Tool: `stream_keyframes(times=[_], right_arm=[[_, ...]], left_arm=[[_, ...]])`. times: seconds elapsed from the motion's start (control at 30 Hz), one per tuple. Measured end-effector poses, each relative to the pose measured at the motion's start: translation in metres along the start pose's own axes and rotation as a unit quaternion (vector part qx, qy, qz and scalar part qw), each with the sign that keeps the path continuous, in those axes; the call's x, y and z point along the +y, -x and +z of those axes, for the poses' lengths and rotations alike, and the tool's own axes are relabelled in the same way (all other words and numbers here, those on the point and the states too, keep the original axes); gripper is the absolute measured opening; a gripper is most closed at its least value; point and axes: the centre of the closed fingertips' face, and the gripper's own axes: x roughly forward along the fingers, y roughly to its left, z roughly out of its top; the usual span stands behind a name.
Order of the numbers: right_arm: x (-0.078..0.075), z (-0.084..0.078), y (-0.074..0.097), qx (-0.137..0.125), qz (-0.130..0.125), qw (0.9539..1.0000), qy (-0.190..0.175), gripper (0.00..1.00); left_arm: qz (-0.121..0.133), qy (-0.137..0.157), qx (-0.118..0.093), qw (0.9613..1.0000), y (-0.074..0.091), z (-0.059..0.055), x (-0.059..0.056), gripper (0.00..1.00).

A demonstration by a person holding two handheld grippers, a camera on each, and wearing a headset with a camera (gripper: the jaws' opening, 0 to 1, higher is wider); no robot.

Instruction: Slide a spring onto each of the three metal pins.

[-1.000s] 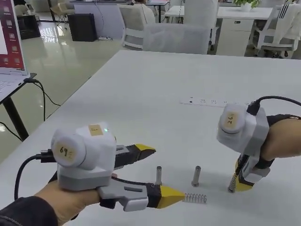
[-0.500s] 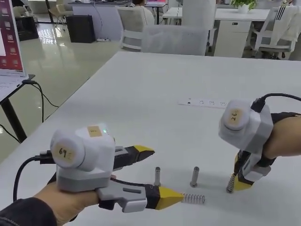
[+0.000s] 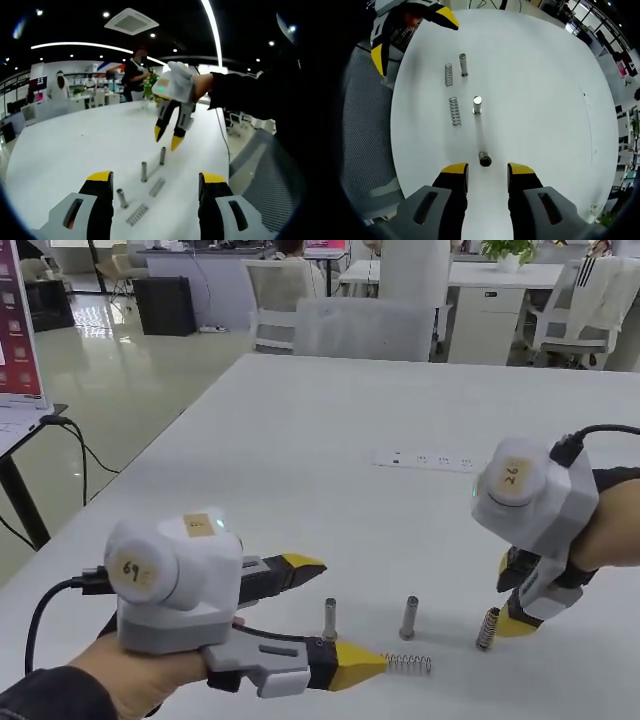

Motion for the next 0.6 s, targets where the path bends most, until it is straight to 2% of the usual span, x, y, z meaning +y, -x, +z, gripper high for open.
stream_keyframes(times=[0.13, 0.33, 0.5, 0.6], right_arm=[[0.005, 0.007, 0.012, -0.017, -0.004, 0.9998, 0.001, 0.29], [0.021, 0.025, 0.021, -0.047, 0.011, 0.9988, 0.006, 0.27], [0.035, 0.043, 0.018, -0.065, 0.026, 0.9974, 0.018, 0.23], [0.039, 0.048, 0.009, -0.065, 0.032, 0.9971, 0.024, 0.22]], left_arm=[[-0.001, 0.0, 0.0, 1.0, 0.0, 0.0, 0.0, 0.65], [-0.003, -0.003, 0.002, 1.0, -0.001, 0.0, -0.002, 0.65], [-0.004, -0.004, 0.004, 1.0, -0.001, -0.001, -0.003, 0.65], [-0.004, -0.005, 0.005, 1.0, -0.001, -0.002, -0.003, 0.64]])
